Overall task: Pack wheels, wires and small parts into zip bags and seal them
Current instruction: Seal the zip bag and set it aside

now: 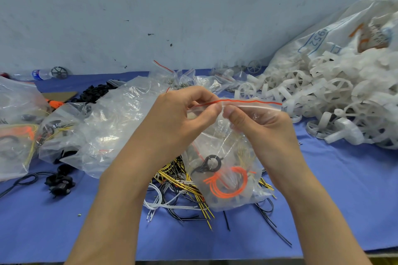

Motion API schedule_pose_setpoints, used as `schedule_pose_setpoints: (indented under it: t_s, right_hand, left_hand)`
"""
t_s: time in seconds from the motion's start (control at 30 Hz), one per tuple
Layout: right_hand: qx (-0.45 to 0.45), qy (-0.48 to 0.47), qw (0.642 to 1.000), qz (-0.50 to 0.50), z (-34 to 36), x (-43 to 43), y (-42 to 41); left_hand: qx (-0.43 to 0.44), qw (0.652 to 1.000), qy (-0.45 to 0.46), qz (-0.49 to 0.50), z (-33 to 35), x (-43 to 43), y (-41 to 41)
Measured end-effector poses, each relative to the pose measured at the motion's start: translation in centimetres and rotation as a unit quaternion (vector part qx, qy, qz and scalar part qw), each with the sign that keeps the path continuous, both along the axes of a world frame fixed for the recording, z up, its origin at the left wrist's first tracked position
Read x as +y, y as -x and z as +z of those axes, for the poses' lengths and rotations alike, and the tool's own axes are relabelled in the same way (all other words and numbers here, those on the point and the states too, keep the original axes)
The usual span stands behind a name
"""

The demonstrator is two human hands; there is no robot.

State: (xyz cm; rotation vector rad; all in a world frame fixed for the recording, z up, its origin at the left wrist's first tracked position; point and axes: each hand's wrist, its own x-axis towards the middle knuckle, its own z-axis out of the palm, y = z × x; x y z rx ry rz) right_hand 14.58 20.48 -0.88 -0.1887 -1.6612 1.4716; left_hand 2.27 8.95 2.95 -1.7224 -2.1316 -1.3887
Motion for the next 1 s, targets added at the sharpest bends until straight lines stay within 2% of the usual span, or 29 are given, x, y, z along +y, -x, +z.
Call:
schedule_pose_setpoints:
  t_s: [0.27, 0.6, 1.0]
  right_hand:
    - [0.005, -0.017, 1.000, -0.010, -0.1, -0.1, 0.2]
    - [0.016, 0.041, 0.992, -0.121, -0.7, -0.1, 0.9]
    - [0.048, 0.080, 0.980, -0.178, -0.7, 0.8, 0.4]
  left_hand:
    - [0.049, 0.999, -0.003, 0.020, -0.1, 0.1, -0.1]
    - [0.043, 0.997, -0.014, 0.065, -0.9, 0.4, -0.1]
    - [0.023, 0.996, -0.037, 0.079, -2.0, -2.7, 1.4]
